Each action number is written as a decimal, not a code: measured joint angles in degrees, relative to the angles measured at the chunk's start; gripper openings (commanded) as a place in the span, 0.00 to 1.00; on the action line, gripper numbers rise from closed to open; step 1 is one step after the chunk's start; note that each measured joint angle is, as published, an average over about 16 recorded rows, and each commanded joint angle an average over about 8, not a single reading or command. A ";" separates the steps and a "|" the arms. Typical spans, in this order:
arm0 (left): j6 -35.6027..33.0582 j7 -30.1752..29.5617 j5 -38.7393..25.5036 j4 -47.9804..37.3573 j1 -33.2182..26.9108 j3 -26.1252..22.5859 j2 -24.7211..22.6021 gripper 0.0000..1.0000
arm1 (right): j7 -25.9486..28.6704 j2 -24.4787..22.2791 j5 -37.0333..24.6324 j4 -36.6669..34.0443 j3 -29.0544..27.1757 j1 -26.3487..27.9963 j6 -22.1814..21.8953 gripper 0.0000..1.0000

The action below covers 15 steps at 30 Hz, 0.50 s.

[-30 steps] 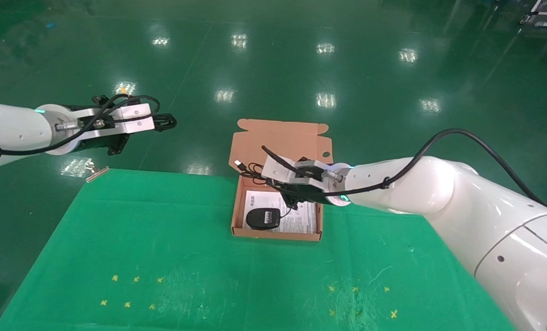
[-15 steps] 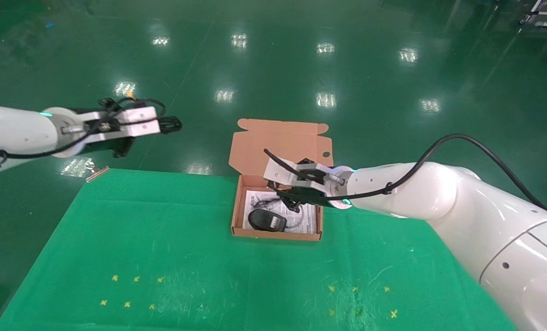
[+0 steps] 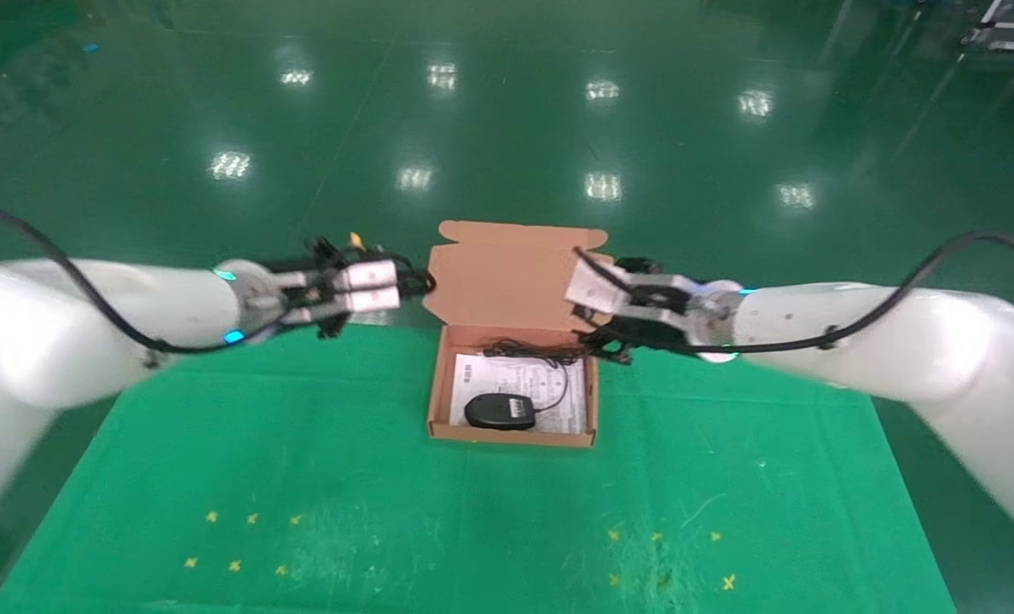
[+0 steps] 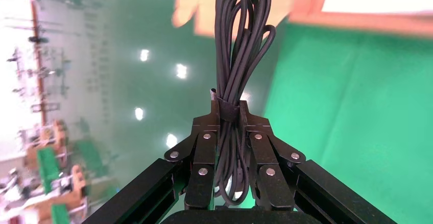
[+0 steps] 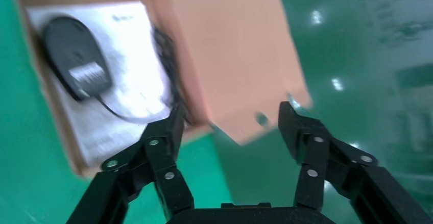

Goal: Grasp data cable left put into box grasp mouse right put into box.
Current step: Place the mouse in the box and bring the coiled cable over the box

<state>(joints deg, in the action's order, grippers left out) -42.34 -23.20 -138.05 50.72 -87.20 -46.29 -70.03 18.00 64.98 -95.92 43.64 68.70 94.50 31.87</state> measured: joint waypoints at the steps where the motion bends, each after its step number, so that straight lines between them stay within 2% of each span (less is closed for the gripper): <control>1: 1.26 0.77 0.57 -1.33 0.24 -0.30 -1.01 0.00 | 0.52 -1.19 -0.41 0.98 0.02 0.10 -0.02 1.00; 8: 9.27 6.46 6.82 -9.28 1.49 -3.76 -6.67 0.00 | 5.38 -9.04 -3.87 8.40 0.41 0.29 0.10 1.00; 15: 14.02 11.53 16.62 -11.75 2.25 -9.87 -8.48 0.00 | 11.28 -15.08 -7.52 15.60 0.76 -0.43 0.36 1.00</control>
<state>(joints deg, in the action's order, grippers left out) -28.32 -11.68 -121.42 38.96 -84.95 -56.16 -78.50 29.27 49.90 -103.45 59.24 69.45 94.08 32.23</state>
